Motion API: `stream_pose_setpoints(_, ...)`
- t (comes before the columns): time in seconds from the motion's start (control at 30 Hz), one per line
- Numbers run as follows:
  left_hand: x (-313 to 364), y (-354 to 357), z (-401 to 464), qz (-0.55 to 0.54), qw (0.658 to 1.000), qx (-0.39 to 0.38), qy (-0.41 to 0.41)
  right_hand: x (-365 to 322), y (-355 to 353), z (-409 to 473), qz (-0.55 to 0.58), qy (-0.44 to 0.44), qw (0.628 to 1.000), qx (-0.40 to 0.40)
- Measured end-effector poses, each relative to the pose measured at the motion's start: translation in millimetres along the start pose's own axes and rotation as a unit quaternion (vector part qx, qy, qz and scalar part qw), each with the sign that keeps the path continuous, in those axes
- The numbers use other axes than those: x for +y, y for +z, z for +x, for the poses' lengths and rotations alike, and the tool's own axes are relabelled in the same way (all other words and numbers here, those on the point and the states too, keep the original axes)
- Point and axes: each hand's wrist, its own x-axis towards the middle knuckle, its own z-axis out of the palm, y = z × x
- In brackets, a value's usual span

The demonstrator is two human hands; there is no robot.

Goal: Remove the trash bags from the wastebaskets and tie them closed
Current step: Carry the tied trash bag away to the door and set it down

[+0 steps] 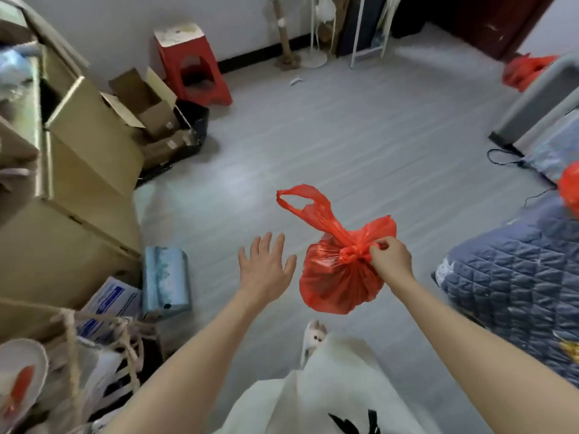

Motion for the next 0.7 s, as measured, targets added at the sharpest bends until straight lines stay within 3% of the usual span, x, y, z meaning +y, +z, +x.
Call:
stream_pose_setpoints(0.2, 62.5, -39.3, 183.8, 0.024, 0.997, -0.001, 0.073, -60.6, 7.5, 165.9, 0.034, 0.042, 0.998, 0.023)
stream_pose_setpoints(0.7, 213.1, -139.3, 573.2, 0.067, 0.989, -0.031, 0.126, -216.6, -50.7, 545.7, 0.099, 0.087, 0.991, 0.036)
